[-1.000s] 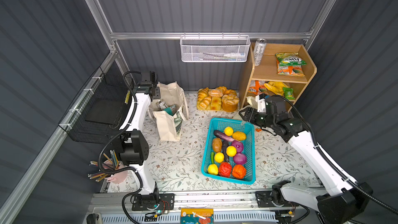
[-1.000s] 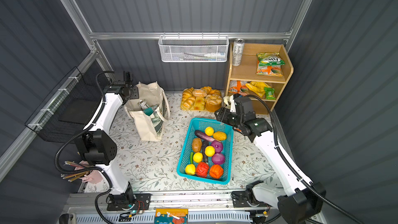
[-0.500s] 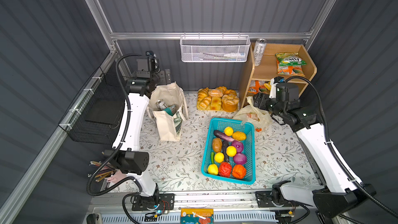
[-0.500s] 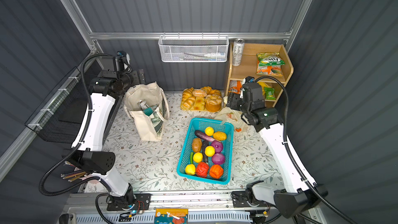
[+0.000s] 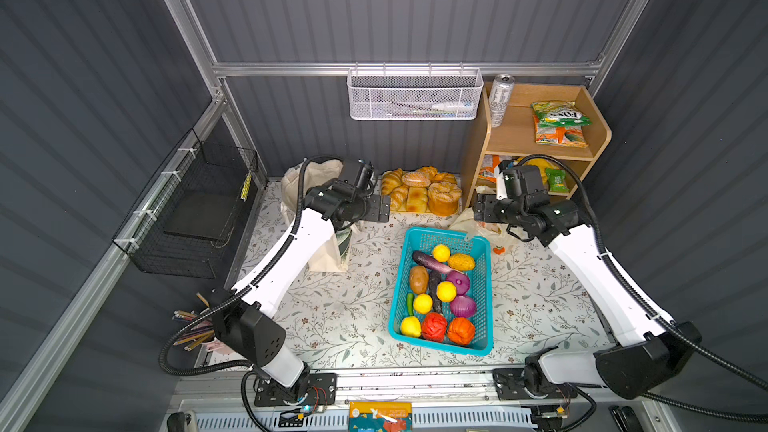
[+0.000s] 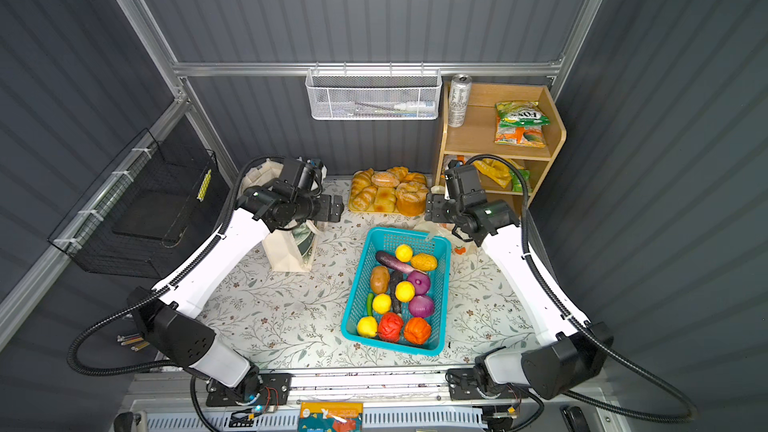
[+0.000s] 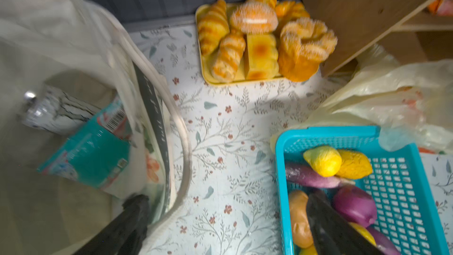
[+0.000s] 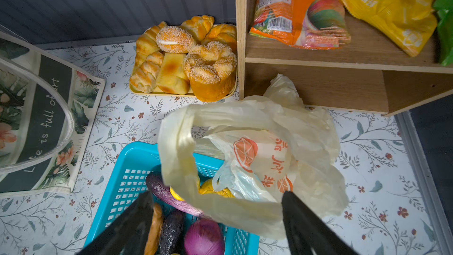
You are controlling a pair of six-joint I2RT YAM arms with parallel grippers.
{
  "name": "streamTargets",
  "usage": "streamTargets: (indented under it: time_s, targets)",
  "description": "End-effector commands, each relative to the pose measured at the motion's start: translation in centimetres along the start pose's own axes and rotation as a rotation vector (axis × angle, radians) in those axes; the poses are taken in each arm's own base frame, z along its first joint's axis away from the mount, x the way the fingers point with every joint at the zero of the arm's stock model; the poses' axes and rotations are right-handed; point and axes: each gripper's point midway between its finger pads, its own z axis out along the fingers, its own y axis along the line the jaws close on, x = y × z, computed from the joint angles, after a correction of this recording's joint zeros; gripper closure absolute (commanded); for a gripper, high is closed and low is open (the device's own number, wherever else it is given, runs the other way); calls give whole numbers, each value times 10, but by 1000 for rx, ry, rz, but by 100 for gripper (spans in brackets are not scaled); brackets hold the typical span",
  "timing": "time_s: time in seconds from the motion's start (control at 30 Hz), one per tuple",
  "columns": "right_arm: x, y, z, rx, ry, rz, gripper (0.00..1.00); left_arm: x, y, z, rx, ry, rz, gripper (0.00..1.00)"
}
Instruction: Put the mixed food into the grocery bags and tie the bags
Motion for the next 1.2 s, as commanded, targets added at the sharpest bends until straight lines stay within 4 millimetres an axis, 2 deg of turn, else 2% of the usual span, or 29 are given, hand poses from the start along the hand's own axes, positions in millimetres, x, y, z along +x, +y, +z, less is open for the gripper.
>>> streamTargets:
  time_s: [0.0, 0.13, 0.23, 0.33, 0.4, 0.43, 0.57, 0.77, 0.93, 1.03, 1.17]
  targets:
    - [-2, -12, 7, 73, -16, -19, 18, 18, -13, 2, 51, 33, -29, 0]
    - [-5, -24, 17, 127, -27, -16, 22, 59, -19, 31, 77, 152, -35, 0]
    - [-10, -27, 19, 116, -39, -5, 34, 95, -28, 52, 120, 246, -45, 0]
    - [-20, -30, 14, 113, -56, -11, 63, 119, -36, 62, 166, 306, -61, 0]
    - [-28, -30, 8, 108, -76, -17, 93, 129, -42, 64, 203, 323, -77, 0]
    - [-32, -30, 5, 107, -84, -22, 100, 132, -45, 65, 217, 330, -87, 0]
    - [-58, -26, -26, 84, -163, -27, 100, 148, -57, 69, 263, 356, -110, 0]
    - [-123, -10, -118, -19, -385, -3, 100, 162, -80, 75, 334, 375, -141, 0]
    - [-167, 3, -176, -97, -528, 2, 100, 166, -113, 80, 422, 378, -151, 0]
    - [-189, 10, -195, -136, -590, 8, 100, 168, -134, 83, 459, 382, -153, 0]
    - [-207, 21, -198, -195, -619, 21, 100, 166, -160, 90, 506, 373, -160, 0]
